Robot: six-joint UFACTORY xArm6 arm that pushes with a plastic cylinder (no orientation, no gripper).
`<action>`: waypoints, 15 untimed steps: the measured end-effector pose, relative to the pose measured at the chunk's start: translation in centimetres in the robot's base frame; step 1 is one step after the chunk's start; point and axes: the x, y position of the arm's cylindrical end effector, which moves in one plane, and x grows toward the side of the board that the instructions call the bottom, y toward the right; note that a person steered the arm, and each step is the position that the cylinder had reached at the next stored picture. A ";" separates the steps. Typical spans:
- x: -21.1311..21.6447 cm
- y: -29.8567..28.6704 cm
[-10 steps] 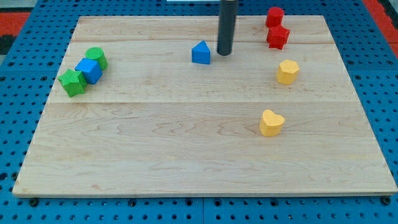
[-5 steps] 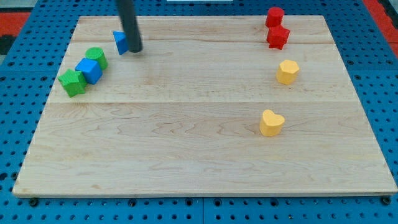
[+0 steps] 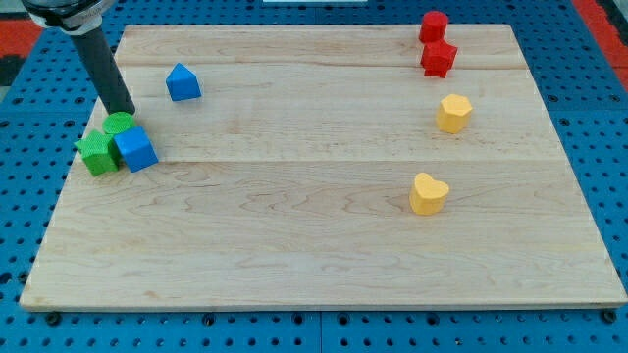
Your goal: Move the blue triangle into the green circle
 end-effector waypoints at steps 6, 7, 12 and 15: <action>-6.7 7.6; -9.1 11.2; -3.9 10.4; -4.6 15.4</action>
